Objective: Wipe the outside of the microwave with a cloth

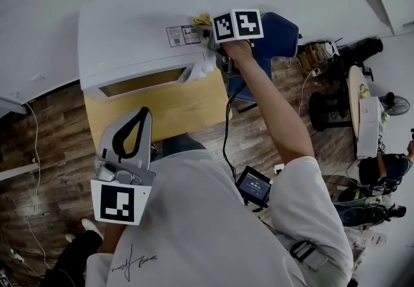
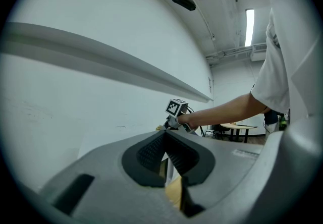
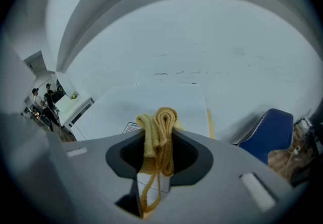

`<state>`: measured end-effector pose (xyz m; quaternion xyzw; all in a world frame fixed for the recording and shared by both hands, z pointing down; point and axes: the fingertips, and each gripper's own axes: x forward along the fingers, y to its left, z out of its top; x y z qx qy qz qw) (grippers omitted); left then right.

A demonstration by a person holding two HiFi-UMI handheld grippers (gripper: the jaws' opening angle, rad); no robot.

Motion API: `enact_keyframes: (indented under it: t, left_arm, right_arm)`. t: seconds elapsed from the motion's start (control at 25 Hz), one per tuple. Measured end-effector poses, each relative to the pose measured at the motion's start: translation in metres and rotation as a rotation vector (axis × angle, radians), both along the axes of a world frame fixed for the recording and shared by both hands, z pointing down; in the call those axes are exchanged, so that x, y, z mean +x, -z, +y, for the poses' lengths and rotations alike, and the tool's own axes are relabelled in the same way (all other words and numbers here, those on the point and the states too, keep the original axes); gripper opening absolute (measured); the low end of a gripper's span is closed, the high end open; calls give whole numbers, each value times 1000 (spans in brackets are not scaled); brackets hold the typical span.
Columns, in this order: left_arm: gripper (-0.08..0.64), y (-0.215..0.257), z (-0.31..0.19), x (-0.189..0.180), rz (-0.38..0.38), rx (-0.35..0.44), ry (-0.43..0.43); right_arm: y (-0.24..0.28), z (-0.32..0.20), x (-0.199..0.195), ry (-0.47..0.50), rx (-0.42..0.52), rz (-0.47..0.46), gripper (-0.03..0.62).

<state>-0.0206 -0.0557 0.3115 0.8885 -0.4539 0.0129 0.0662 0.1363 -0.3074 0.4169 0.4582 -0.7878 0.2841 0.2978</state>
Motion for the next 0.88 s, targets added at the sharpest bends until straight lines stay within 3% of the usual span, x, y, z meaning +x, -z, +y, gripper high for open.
enact_keyframes:
  t: [0.32, 0.88]
  left_arm:
    - [-9, -1, 2, 0, -3, -1, 7]
    - [-9, -2, 8, -22, -5, -8, 105]
  right_arm:
    - [1, 1, -25, 52, -7, -2, 117]
    - [2, 1, -78, 138, -13, -38, 117]
